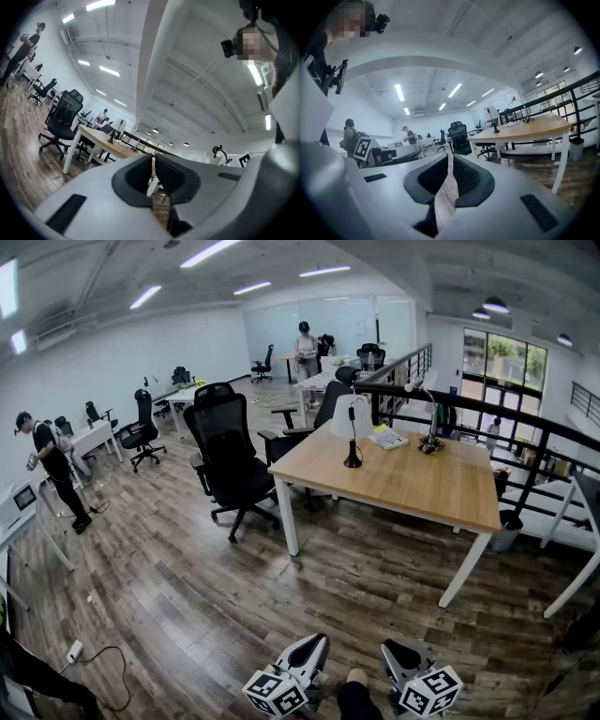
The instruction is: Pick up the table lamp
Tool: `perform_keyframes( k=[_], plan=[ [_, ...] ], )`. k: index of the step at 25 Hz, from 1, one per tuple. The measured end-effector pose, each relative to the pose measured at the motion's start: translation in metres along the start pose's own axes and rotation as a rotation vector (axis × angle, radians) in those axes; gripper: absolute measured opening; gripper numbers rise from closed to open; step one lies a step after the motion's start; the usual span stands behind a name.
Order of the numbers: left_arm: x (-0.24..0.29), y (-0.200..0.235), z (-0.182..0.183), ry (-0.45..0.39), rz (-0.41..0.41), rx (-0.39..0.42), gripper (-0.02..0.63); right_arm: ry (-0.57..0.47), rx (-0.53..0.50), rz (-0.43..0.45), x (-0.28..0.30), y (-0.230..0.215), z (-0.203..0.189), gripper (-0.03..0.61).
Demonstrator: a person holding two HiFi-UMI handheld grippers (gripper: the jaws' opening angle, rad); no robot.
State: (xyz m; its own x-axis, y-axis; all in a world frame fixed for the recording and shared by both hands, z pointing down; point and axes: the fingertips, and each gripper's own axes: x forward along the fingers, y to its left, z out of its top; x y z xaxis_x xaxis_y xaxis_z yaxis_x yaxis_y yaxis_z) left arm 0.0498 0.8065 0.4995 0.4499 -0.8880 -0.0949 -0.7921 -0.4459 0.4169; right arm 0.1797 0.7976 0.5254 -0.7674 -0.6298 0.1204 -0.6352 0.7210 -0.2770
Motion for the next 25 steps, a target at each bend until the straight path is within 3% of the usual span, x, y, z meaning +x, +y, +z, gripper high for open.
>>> perform_keyframes(
  k=[8, 18, 25],
  plan=[
    [0.06, 0.042, 0.006, 0.025, 0.01, -0.018, 0.026, -0.02, 0.076, -0.015, 0.049, -0.051, 0.019, 0.055],
    [0.158, 0.083, 0.046, 0.037, -0.022, 0.039, 0.026, -0.062, 0.06, -0.016, 0.124, -0.121, 0.068, 0.055],
    [0.218, 0.118, 0.056, 0.033, -0.003, 0.032, 0.026, -0.049, 0.07, 0.001, 0.175, -0.169, 0.086, 0.055]
  ],
)
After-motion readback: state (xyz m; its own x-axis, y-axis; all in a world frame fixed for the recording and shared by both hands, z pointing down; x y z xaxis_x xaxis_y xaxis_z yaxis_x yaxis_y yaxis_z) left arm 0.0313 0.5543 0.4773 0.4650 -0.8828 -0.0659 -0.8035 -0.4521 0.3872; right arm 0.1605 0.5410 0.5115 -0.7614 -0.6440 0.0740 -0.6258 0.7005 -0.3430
